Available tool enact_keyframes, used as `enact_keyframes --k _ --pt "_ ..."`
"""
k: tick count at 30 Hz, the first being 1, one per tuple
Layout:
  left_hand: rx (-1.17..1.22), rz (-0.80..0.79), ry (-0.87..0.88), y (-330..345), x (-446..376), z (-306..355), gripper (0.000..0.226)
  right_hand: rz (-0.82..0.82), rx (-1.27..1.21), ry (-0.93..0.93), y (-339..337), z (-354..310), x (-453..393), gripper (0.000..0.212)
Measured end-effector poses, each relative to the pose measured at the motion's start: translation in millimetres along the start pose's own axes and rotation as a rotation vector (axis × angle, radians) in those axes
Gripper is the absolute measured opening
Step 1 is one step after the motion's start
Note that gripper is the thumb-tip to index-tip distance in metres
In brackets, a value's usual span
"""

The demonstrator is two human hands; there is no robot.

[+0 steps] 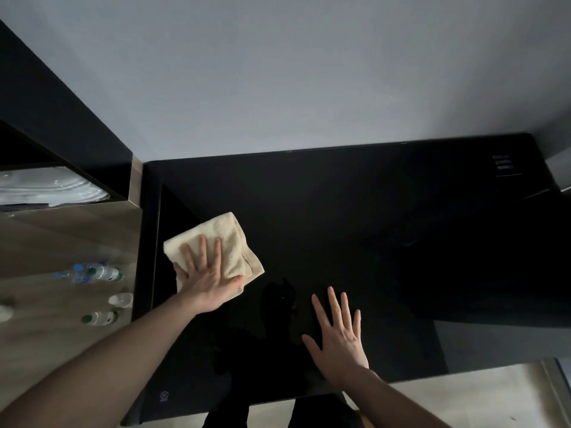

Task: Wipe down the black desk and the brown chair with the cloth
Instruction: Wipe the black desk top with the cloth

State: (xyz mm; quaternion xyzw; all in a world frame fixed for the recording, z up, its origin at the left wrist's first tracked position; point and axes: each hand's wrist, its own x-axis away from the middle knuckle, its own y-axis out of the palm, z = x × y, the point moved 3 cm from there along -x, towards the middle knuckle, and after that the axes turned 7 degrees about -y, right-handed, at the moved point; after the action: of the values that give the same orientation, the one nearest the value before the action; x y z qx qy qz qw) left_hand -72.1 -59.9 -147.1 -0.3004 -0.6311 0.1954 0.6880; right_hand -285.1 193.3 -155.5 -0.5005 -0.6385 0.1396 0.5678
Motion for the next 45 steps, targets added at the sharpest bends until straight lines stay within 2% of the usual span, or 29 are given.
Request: enact_keyframes --k 6,10,12,15,17,20,24,28,32,35,39,45 --pt "0.045 -0.054 0.069 30 24 116 0.109 0.029 -0.015 0.105 -18 85 29 0.087" --pt "0.059 -0.137 0.186 35 38 197 0.111 0.067 -0.089 0.145 -36 129 41 0.086" --pt "0.106 -0.185 0.238 30 44 216 0.104 0.098 -0.131 0.166 -49 141 44 0.086" --pt "0.26 -0.16 0.299 16 47 201 0.088 0.178 -0.216 0.142 -77 135 36 0.083" --pt "0.309 -0.027 0.307 13 55 169 0.086 0.218 -0.246 0.086 -97 116 23 0.083" --pt "0.206 0.157 0.195 31 68 105 0.093 0.255 -0.251 -0.008 -117 73 -7 0.085" --pt "0.051 0.167 0.105 65 80 35 0.107 0.165 -0.124 -0.064 -121 9 -46 0.093" --pt "0.034 0.15 0.111 74 78 9 0.113 0.007 -0.101 -0.036 -111 -38 -85 0.092" --pt "0.048 0.07 0.092 79 82 11 0.114 -0.081 -0.184 0.194 -100 -38 -104 0.108" --pt "0.055 0.085 0.092 81 79 26 0.117 -0.127 -0.038 0.057 -93 -25 -102 0.098" --pt "-0.019 0.094 0.153 77 74 68 0.117 -0.133 0.02 0.0 -105 0 -97 0.095" --pt "-0.07 0.095 0.189 74 69 170 0.118 -0.111 0.075 -0.031 -128 96 -84 0.091"
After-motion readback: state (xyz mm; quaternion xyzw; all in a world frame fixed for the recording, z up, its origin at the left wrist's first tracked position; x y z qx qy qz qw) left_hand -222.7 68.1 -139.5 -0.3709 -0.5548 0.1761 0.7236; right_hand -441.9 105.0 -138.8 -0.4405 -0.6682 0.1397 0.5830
